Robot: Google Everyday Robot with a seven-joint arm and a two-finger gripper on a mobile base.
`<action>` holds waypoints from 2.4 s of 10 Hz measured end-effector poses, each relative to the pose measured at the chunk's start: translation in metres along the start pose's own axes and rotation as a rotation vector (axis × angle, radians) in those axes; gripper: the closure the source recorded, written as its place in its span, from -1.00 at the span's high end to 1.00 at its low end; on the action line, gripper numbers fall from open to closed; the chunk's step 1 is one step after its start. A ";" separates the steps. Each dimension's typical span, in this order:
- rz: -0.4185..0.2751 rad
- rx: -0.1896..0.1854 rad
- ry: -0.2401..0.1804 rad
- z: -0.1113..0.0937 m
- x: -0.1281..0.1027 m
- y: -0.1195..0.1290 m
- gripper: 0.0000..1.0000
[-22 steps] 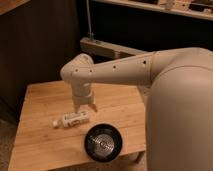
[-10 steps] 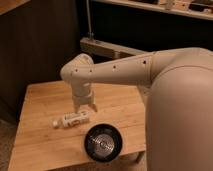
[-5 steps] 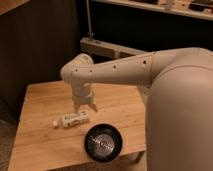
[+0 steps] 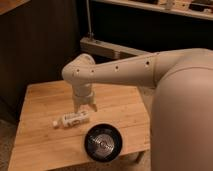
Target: Place the bottle in the ceramic bowl
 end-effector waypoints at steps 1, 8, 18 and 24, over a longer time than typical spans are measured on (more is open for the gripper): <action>-0.115 -0.026 -0.018 -0.005 0.002 0.005 0.30; -0.830 -0.148 -0.119 -0.036 0.019 0.026 0.30; -0.476 0.163 -0.151 -0.033 -0.004 0.027 0.30; -0.900 0.016 -0.321 -0.026 -0.022 0.011 0.30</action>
